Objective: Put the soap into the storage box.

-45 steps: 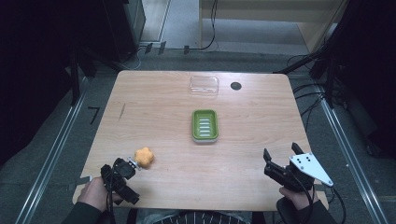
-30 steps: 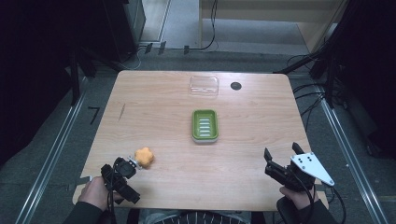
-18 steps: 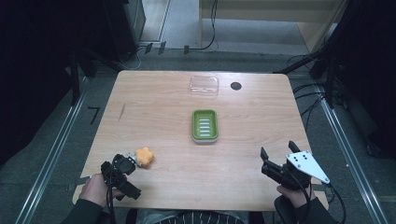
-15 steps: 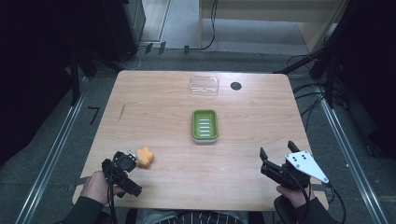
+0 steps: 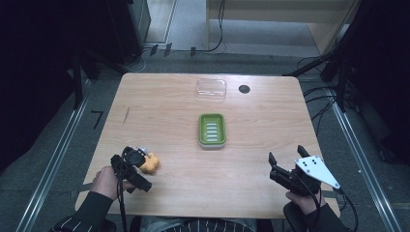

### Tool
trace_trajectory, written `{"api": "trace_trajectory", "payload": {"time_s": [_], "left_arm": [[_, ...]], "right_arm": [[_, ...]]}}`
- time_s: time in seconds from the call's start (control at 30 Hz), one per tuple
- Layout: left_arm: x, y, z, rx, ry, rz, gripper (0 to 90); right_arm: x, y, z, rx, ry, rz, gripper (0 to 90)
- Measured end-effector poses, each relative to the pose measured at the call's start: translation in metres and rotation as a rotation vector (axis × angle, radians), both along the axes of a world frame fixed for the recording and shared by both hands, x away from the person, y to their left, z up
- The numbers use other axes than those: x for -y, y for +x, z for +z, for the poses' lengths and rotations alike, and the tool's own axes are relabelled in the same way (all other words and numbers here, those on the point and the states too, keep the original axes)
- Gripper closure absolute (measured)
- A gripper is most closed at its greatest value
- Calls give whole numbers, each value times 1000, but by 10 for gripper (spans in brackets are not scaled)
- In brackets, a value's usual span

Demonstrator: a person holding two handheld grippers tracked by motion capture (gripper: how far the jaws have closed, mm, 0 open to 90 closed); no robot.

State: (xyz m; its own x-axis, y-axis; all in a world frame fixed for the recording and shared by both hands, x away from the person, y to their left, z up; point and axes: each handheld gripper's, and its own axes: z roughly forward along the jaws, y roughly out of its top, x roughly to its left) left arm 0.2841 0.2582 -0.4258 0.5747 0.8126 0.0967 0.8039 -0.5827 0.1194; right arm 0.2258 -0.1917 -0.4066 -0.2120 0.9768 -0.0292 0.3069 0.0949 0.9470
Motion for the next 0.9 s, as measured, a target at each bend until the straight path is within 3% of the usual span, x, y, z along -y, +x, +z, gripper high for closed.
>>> {"api": "trace_trajectory", "payload": {"time_s": [0.27,0.57,0.9], "left_arm": [[3,12,-2,20,-12,-13,0],[15,32,-8,19,3,-56,0],[15,49,-19,-26,17,-74,0]], "right_arm": [[-1,1,0,0,-1,6,137],[0,0,0,0,-1,1,137],[1,-1,0,-2,-2,0,137]]}}
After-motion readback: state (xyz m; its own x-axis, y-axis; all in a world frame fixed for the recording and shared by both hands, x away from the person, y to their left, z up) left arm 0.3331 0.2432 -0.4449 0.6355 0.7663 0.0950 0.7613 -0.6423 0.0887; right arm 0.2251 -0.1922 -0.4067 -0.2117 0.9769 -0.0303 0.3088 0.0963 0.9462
